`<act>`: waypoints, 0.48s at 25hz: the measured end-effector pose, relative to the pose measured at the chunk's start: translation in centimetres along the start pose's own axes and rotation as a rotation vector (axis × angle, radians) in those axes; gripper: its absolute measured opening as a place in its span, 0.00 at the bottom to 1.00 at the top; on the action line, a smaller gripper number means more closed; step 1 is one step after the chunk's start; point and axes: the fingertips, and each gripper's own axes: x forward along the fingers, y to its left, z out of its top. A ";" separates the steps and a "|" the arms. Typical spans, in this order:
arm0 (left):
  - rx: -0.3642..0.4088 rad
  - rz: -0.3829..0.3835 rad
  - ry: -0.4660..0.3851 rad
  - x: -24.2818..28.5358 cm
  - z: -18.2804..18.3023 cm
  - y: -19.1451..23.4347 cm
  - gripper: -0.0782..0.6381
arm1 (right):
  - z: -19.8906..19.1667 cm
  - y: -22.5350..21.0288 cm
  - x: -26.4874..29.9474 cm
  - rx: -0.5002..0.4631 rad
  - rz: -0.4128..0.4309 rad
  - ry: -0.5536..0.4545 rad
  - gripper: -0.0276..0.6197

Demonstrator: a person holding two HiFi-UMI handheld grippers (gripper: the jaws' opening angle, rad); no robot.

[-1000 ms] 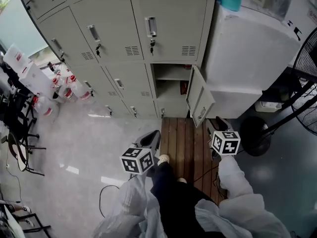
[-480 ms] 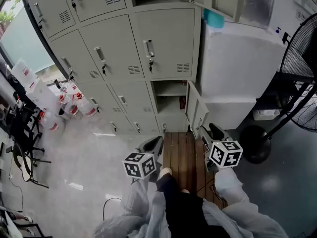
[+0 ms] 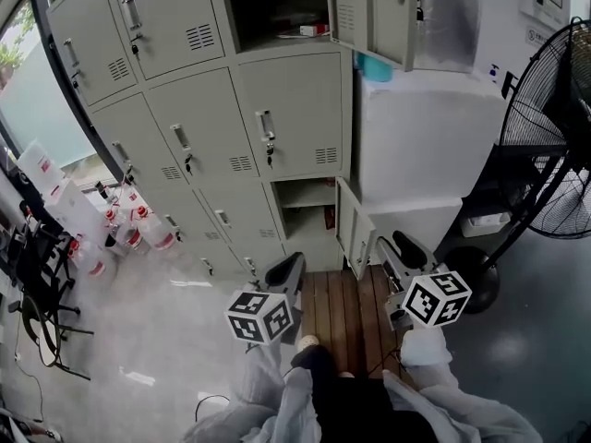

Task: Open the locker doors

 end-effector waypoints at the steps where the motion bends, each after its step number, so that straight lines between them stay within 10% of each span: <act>1: 0.004 0.001 -0.011 0.0 0.4 -0.2 0.12 | 0.4 0.3 -0.4 -0.003 0.003 -0.010 0.31; 12: 0.040 -0.045 -0.004 0.2 -0.9 -3.4 0.12 | -0.6 0.6 -3.5 -0.107 -0.058 -0.012 0.20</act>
